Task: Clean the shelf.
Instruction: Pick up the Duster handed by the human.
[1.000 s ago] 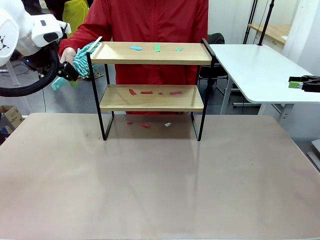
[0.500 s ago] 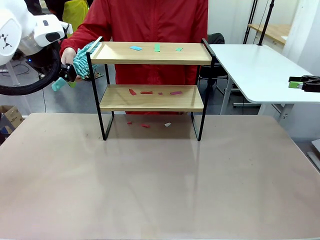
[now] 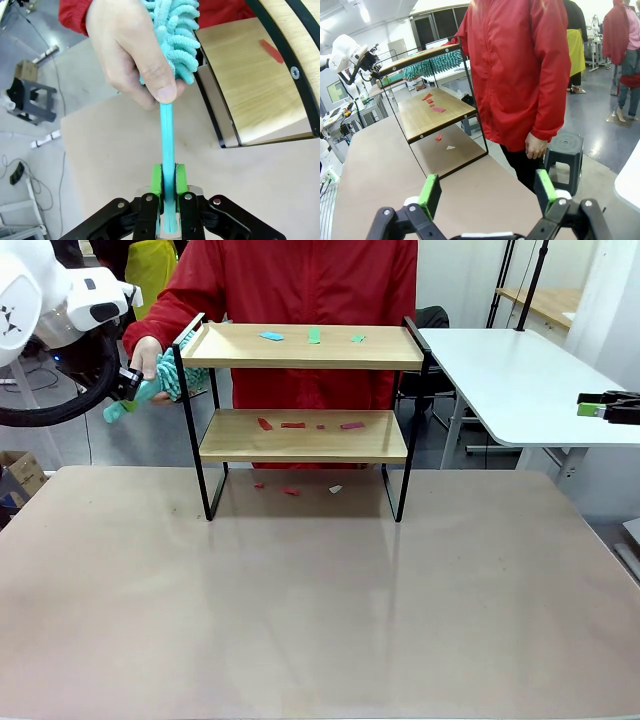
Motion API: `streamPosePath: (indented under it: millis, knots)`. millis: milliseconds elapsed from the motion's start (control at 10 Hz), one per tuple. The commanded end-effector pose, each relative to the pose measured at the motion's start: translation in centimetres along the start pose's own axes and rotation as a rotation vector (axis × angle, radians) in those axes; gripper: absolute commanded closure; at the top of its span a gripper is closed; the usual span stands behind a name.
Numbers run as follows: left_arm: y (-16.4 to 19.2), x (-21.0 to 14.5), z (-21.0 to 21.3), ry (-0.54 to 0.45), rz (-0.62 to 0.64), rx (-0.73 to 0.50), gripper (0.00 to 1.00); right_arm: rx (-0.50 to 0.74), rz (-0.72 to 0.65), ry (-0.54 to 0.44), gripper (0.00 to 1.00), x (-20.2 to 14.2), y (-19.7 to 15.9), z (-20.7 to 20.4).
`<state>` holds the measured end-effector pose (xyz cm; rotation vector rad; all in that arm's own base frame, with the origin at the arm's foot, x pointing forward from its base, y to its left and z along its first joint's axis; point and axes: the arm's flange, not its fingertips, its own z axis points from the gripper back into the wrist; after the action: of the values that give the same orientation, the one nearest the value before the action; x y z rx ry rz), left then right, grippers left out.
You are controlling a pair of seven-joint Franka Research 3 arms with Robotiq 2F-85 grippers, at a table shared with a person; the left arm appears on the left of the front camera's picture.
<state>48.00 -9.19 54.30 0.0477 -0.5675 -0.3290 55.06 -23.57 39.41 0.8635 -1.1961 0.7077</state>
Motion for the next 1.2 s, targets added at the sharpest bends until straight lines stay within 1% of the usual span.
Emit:
streamPosePath:
  millis: [0,300,400,500,1100]
  knots:
    - [-0.34,0.33,0.26,0.018,0.033,0.039,1.00,0.002,0.005,0.001,0.00,0.24,0.06,-0.07]
    - [-0.18,0.18,0.33,0.025,0.067,0.050,1.00,0.002,0.005,0.001,0.00,0.24,0.06,-0.07]
    - [0.02,0.22,0.40,0.065,0.097,0.032,1.00,0.002,0.005,0.001,0.00,0.24,0.06,-0.07]
    - [0.01,-0.03,-0.01,0.008,0.036,0.012,1.00,0.002,0.005,0.001,0.00,0.24,0.06,-0.07]
    - [0.01,-0.03,-0.01,0.008,0.036,0.012,1.00,0.002,0.005,0.001,0.00,0.24,0.06,-0.07]
